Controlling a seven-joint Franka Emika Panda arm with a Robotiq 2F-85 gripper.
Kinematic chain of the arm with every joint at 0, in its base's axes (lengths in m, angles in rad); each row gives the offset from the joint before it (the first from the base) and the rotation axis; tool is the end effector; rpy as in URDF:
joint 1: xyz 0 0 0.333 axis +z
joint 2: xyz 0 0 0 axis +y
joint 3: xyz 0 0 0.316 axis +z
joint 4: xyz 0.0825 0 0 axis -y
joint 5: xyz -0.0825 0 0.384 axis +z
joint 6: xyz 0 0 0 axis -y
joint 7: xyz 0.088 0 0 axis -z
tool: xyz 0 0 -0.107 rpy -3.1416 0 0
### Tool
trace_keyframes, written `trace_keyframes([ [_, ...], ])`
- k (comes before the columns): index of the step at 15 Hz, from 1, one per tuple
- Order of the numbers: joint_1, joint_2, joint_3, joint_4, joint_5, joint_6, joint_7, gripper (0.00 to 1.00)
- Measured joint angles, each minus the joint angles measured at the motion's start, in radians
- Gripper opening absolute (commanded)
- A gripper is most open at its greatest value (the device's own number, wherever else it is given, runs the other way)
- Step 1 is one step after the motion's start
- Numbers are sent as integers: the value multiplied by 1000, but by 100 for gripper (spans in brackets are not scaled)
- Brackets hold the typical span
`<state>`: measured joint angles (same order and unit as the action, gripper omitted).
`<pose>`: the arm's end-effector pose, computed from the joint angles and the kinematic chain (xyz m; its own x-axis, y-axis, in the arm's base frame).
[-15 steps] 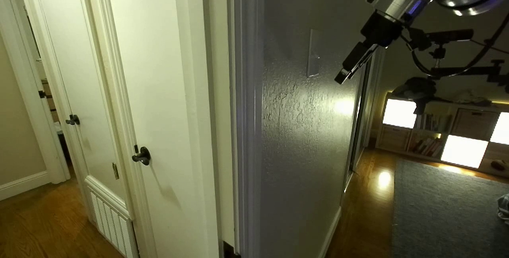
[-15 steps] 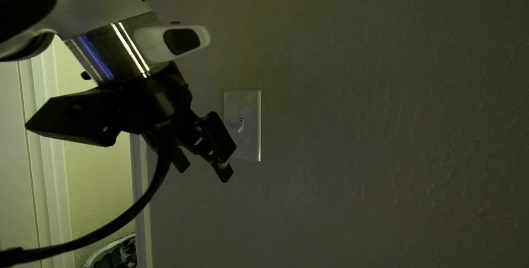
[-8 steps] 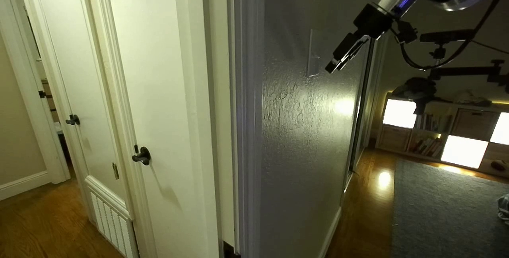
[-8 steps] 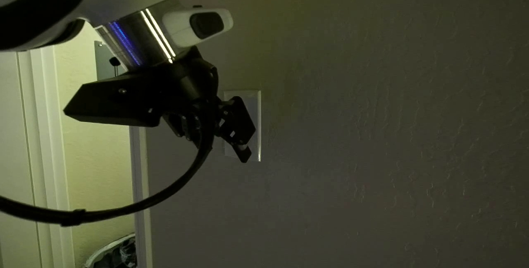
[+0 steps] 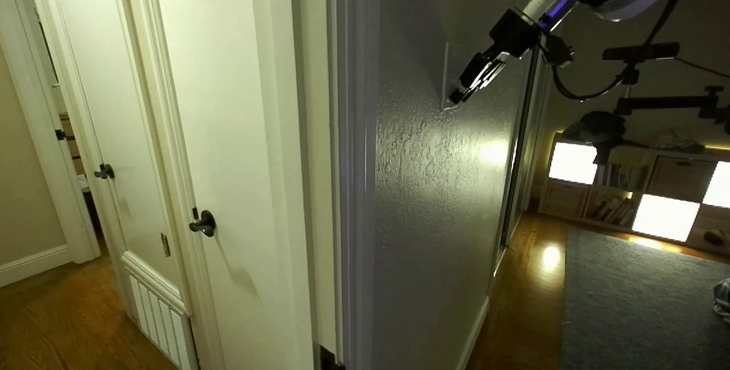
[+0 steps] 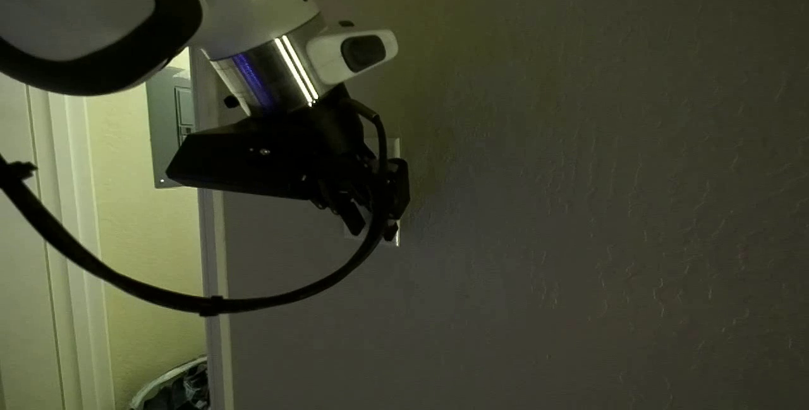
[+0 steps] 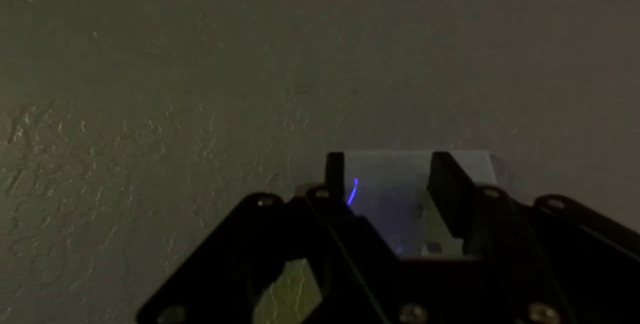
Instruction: Turn on the switch
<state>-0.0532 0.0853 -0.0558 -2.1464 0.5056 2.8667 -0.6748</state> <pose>0.5866 -0.0907 0.4310 0.7722 0.1023 0.6270 0.1175 -0.9929 0.0173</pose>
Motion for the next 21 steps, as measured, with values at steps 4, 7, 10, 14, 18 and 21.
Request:
trace_keyframes([
  [4, -12, 2, -1, 3, 21, -1, -41, 4],
  [7, -12, 1, -1, 2, 14, -4, -46, 4],
  [10, -11, -1, -1, 1, -10, -6, -46, 7],
  [14, -11, -1, -1, 1, -30, -6, -46, 6],
  [18, -11, -2, -1, 4, -31, -15, -44, 6],
  [21, -7, -2, 0, 13, -85, -74, 9, 6],
])
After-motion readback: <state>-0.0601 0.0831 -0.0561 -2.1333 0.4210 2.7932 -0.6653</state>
